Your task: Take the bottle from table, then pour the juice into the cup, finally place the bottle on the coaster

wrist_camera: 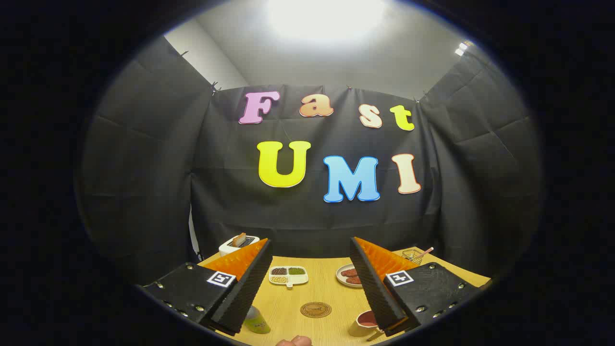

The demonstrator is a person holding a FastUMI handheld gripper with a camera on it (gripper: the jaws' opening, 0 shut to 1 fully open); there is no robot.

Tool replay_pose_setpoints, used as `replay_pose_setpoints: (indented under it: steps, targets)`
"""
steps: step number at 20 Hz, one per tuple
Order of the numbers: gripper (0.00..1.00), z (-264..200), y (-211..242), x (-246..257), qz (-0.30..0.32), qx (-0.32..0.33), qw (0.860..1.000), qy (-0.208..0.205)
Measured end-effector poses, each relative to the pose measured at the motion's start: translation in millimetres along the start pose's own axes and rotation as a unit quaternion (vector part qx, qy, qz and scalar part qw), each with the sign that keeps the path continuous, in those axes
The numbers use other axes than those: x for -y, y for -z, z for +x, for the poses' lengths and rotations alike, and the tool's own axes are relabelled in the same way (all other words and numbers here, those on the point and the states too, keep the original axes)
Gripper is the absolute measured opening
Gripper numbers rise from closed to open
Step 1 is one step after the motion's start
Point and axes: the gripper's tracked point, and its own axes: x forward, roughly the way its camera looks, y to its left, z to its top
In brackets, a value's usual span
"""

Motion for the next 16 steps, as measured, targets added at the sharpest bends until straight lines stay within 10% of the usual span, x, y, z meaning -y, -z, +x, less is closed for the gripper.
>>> replay_pose_setpoints:
  steps: [16]
  targets:
    - [0.98,-8.8,0.5,-4.3,-0.004,0.004,1.000,-0.003]
